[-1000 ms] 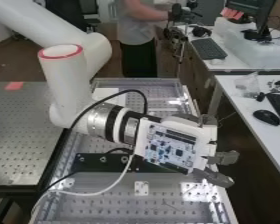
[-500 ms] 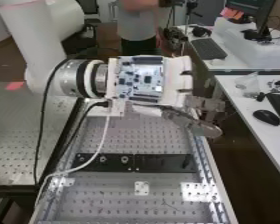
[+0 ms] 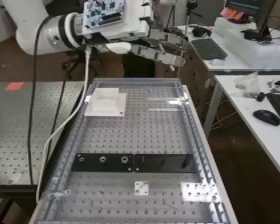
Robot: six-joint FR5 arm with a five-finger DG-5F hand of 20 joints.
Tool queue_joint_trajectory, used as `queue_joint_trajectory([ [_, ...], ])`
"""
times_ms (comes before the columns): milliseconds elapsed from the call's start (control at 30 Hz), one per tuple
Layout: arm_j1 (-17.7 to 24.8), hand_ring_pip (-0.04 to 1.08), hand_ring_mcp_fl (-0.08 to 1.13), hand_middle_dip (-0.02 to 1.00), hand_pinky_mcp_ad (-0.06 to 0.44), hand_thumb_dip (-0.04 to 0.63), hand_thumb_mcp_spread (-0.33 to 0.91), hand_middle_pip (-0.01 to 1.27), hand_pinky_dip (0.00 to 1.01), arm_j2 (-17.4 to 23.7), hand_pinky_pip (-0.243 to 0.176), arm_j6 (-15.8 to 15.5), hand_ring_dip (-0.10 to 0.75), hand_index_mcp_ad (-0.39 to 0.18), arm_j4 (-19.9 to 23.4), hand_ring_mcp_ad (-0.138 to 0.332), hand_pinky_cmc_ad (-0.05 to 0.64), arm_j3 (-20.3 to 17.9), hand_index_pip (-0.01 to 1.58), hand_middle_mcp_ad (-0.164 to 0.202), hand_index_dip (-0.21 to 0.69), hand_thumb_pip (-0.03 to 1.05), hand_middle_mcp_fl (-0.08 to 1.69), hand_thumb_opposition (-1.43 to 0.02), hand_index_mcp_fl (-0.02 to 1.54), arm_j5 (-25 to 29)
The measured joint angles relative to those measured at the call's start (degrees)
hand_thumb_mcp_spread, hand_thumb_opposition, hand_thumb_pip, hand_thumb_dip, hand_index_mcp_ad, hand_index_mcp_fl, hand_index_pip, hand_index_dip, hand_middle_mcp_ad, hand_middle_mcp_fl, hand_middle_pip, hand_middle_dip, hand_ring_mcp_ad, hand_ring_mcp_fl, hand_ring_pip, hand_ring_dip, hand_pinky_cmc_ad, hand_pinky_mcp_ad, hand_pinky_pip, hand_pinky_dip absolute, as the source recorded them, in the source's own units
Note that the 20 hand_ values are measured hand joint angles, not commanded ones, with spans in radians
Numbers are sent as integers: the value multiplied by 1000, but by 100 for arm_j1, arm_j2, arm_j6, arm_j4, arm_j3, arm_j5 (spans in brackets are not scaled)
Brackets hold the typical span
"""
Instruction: Grab the chopstick and place it in the clear container
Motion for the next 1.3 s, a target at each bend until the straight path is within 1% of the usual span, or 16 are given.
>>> queue_joint_trajectory([
  [100,393,117,559,656,332,246,806,145,180,155,0,-113,456,-176,-80,68,349,-143,279,-37,347,396,1506,-1108,1354,341],
  [200,717,119,559,656,328,246,806,143,180,258,2,-133,457,-176,-203,70,349,-229,278,-35,347,396,1506,-1108,1360,568],
  [300,909,120,557,656,332,246,806,145,180,286,2,-100,457,-176,-356,56,349,-234,278,-35,354,396,1506,-1108,1360,705],
  [367,1106,117,567,653,332,246,806,145,180,278,2,15,457,-173,-573,52,346,-217,278,-24,354,396,1506,-1108,1356,885],
  [500,1305,117,567,656,332,246,805,141,180,144,2,370,457,-175,-1009,54,349,-59,265,-24,358,396,1506,-1108,1354,936],
  [567,1353,117,567,656,332,246,803,141,180,45,2,485,457,-161,-1274,54,349,58,265,-26,363,396,1506,-1108,1356,1020],
  [633,1370,117,567,656,330,246,803,141,180,-36,0,542,457,-155,-1398,54,346,129,262,-24,363,396,1510,-1108,1368,1024],
  [700,1389,117,567,656,337,246,803,141,180,-187,2,682,457,-162,-1513,54,349,270,255,-24,363,396,1506,-1108,1367,869],
  [800,1395,117,567,656,340,246,803,141,180,-415,2,886,456,-152,-1720,51,349,502,246,-24,361,396,1506,-1108,1365,632],
  [833,1397,117,567,653,340,246,803,141,180,-469,2,933,457,-166,-1785,51,349,556,244,-24,361,396,1506,-1108,1368,592],
  [967,1405,120,567,656,344,246,806,141,180,-721,2,1169,456,-152,-2036,51,349,766,234,-24,379,396,1506,-1108,1372,513],
  [1100,1418,124,567,656,346,246,806,141,180,-920,2,1247,464,-164,-2215,51,349,899,234,-26,379,396,1506,-1108,1372,313],
  [1133,1425,124,564,656,346,246,806,141,180,-981,2,1275,464,-161,-2293,51,349,943,234,-26,379,396,1506,-1108,1375,322],
  [1167,1431,124,567,656,346,246,806,141,180,-1042,2,1309,464,-140,-2383,51,349,991,225,-24,379,396,1510,-1108,1381,348],
  [1233,1431,120,567,656,347,246,806,141,180,-1136,2,1370,459,-136,-2517,51,349,1055,220,-24,379,396,1506,-1108,1381,376],
  [1300,1431,124,564,653,347,246,803,141,180,-1212,2,1424,461,-150,-2578,52,349,1093,222,-24,389,396,1506,-1108,1381,291],
])
